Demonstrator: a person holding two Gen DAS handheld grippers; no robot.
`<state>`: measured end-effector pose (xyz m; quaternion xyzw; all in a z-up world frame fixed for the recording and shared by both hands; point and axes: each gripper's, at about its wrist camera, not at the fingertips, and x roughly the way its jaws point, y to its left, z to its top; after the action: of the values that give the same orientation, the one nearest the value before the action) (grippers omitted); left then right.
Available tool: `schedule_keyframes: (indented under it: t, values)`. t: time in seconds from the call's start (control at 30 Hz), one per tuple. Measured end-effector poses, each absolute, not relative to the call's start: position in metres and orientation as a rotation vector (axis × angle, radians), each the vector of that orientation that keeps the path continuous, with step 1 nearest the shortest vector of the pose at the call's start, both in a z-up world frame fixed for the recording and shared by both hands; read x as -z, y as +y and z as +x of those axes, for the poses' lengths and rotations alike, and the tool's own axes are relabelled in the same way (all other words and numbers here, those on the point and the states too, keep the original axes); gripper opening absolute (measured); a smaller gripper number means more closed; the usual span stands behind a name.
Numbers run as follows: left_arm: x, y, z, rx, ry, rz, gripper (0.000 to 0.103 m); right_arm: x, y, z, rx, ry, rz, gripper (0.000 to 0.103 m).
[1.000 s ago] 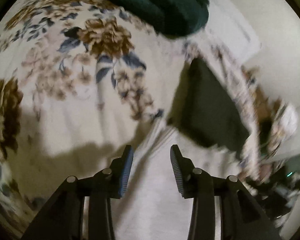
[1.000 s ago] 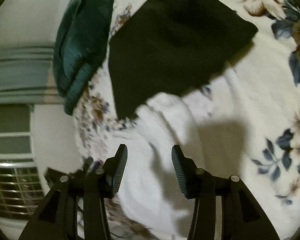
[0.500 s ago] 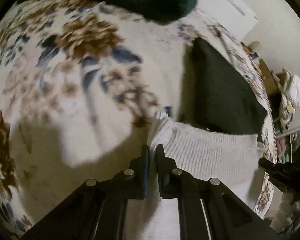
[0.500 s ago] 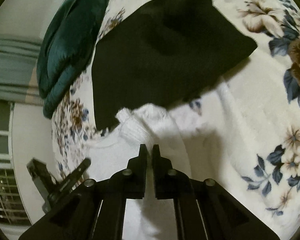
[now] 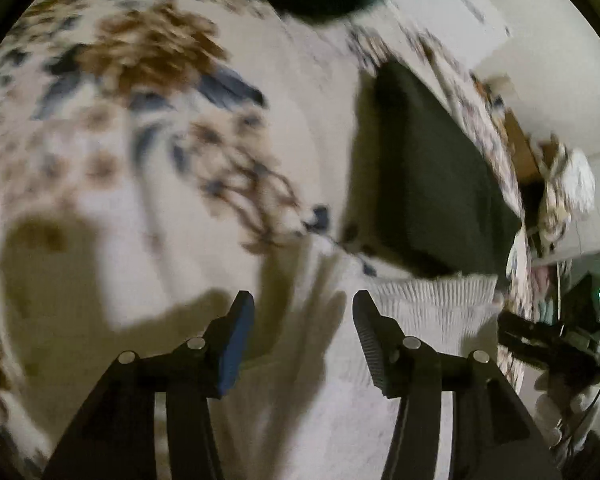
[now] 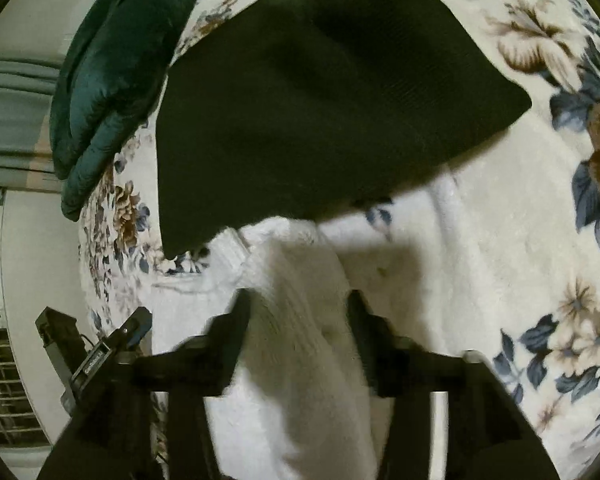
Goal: Fold small clothes
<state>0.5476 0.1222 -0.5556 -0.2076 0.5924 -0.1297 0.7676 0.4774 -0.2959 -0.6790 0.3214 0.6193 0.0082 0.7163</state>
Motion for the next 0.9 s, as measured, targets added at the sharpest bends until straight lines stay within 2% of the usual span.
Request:
schedule_keyframes:
  t: [0.03,0.07,0.1,0.13,0.2,0.23,0.37,0.47,0.53,0.57,0.6,0.63,0.7,0.73,0.77,0.8,0.87,0.9]
  values:
    - [0.560,0.115,0.550,0.294,1.293,-0.430,0.045,0.680,-0.297,0.475,-0.020,1.380,0.710,0.055]
    - [0.563,0.110,0.551,0.290,1.295,-0.407,0.038,0.685,-0.295,0.478,-0.033,1.395,0.718,0.055]
    - [0.564,0.104,0.552,0.301,1.296,-0.385,0.008,0.689,-0.293,0.480,-0.040,1.403,0.724,0.055]
    - [0.562,0.102,0.551,0.301,1.290,-0.381,0.009,0.693,-0.293,0.478,-0.050,1.412,0.725,0.054]
    - [0.543,0.112,0.544,0.287,1.216,-0.408,0.009,0.688,-0.286,0.479,-0.066,1.384,0.697,0.017]
    - [0.537,0.116,0.542,0.276,1.197,-0.421,0.009,0.682,-0.282,0.479,-0.073,1.365,0.678,0.008]
    - [0.544,0.142,0.548,0.238,1.206,-0.487,0.009,0.662,-0.280,0.486,-0.040,1.278,0.624,0.005]
    - [0.569,0.138,0.556,0.235,1.290,-0.464,0.010,0.684,-0.287,0.498,0.018,1.326,0.664,0.005]
    - [0.567,0.133,0.553,0.229,1.295,-0.422,0.014,0.692,-0.283,0.501,0.033,1.365,0.631,0.005]
    - [0.561,0.129,0.551,0.220,1.288,-0.395,0.015,0.693,-0.280,0.502,0.041,1.383,0.596,0.005]
    - [0.554,0.125,0.547,0.198,1.279,-0.359,0.022,0.691,-0.277,0.502,0.044,1.405,0.562,0.006]
    - [0.546,0.121,0.541,0.154,1.270,-0.313,0.024,0.689,-0.274,0.500,0.040,1.419,0.538,0.007]
    - [0.530,0.117,0.526,0.082,1.238,-0.267,0.023,0.680,-0.265,0.496,0.054,1.441,0.444,0.019]
    - [0.523,0.116,0.517,0.061,1.224,-0.260,0.023,0.676,-0.258,0.493,0.063,1.454,0.393,0.037]
    - [0.516,0.116,0.507,0.042,1.214,-0.251,0.023,0.671,-0.253,0.488,0.059,1.454,0.364,0.051]
    - [0.513,0.116,0.499,0.027,1.206,-0.247,0.024,0.667,-0.251,0.482,0.054,1.449,0.361,0.054]
    - [0.501,0.113,0.476,-0.016,1.202,-0.238,0.038,0.660,-0.250,0.466,0.043,1.440,0.374,0.056]
    - [0.499,0.115,0.467,-0.024,1.198,-0.236,0.053,0.656,-0.248,0.456,0.035,1.438,0.392,0.058]
